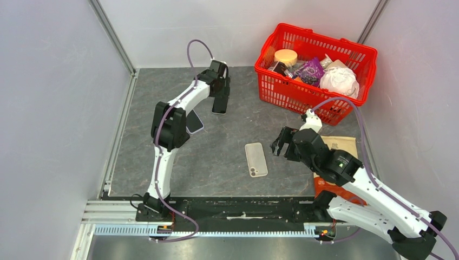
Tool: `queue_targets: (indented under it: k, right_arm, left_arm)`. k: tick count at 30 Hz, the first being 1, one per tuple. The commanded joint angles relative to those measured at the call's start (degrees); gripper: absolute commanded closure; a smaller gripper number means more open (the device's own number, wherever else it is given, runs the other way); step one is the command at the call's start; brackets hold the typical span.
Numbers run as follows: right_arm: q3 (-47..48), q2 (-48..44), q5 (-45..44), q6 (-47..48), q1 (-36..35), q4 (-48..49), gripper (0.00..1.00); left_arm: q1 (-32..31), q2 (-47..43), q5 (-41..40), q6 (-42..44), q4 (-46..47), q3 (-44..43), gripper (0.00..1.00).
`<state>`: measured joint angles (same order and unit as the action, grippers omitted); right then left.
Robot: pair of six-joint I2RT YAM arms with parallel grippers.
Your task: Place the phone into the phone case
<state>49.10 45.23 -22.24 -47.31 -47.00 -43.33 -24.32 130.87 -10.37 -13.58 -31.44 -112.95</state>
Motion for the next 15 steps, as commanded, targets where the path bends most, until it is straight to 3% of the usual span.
queue_targets:
  k: [1,15]
  right_arm:
    - [2.0,-0.4,0.7,0.5,0.1,1.9,0.07]
    - [2.1,0.1,0.7,0.6,0.1,1.8,0.07]
  left_arm:
    - [-0.1,3.5,5.3,7.9,-4.8,-3.1,0.24]
    - [0.8,5.0,8.9,7.8,-4.1,-1.4,0.23]
